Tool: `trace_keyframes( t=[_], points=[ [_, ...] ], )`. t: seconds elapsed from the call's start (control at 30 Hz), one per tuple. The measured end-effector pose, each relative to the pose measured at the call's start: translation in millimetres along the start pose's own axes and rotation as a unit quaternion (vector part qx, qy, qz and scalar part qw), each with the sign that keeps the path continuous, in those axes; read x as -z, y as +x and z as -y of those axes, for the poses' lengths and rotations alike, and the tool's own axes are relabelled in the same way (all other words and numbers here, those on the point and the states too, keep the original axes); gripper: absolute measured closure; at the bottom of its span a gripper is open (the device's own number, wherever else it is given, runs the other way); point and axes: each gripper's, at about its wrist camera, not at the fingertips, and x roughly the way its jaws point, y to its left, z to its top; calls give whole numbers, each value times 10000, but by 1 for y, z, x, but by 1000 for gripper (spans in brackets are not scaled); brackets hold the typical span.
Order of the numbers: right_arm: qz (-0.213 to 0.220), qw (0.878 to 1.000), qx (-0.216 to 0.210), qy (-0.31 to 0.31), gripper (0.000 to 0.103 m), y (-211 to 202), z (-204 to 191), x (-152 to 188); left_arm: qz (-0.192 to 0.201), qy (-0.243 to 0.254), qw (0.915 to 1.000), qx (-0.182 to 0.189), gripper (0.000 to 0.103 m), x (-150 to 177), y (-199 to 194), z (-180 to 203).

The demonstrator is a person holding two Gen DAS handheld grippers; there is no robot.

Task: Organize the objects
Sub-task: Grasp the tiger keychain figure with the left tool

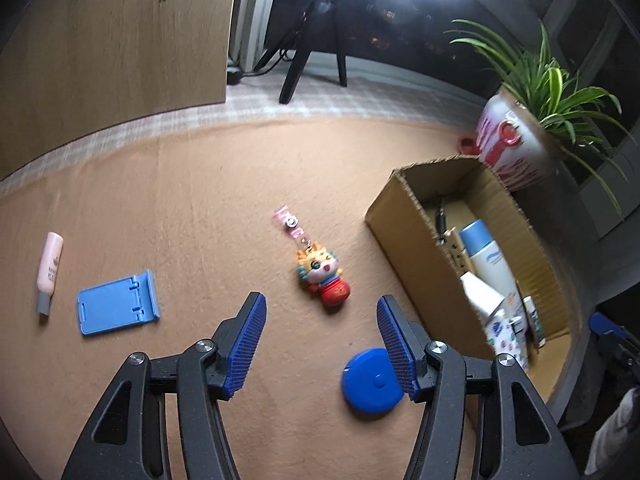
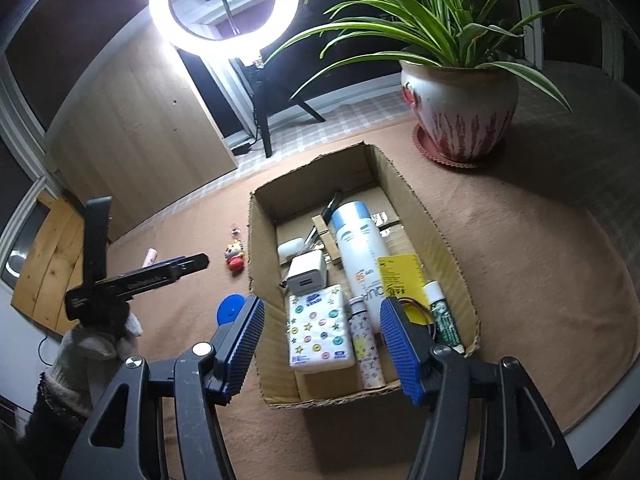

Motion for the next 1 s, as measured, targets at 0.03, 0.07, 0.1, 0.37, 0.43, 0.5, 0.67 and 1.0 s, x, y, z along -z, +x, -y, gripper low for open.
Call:
trace_keyframes(
  t=[0.03, 0.07, 0.1, 0.37, 0.43, 0.5, 0.67, 1.0],
  points=[
    [3, 10000, 10, -28, 47, -1, -2, 1, -29, -12, 10000, 1, 42, 1, 3, -1],
    [1, 10000, 16, -44, 46, -1, -3, 2, -53, -16, 10000, 3, 43, 1, 6, 0],
    [1, 10000, 27, -60, 46, -2, -4, 3, -75, -13, 10000, 0, 43, 1, 8, 0],
    [47, 9999, 97, 14, 46, -11, 4, 7, -303, -84, 9994, -166, 44, -10, 45, 6],
    [61, 9999, 120, 31, 46, -14, 6, 7, -353, -132, 9990, -255, 53, -13, 52, 4],
    [64, 9999, 118, 35, 46, -15, 7, 8, -394, -183, 9988, -225, 55, -16, 59, 4],
    [53, 9999, 93, -22, 46, -17, 1, 10, -395, -100, 9990, -185, 61, -18, 66, 12],
    [-9, 9991, -224, -363, 46, -20, -41, 21, -393, -70, 9991, -159, 79, -16, 62, 8]
  ],
)
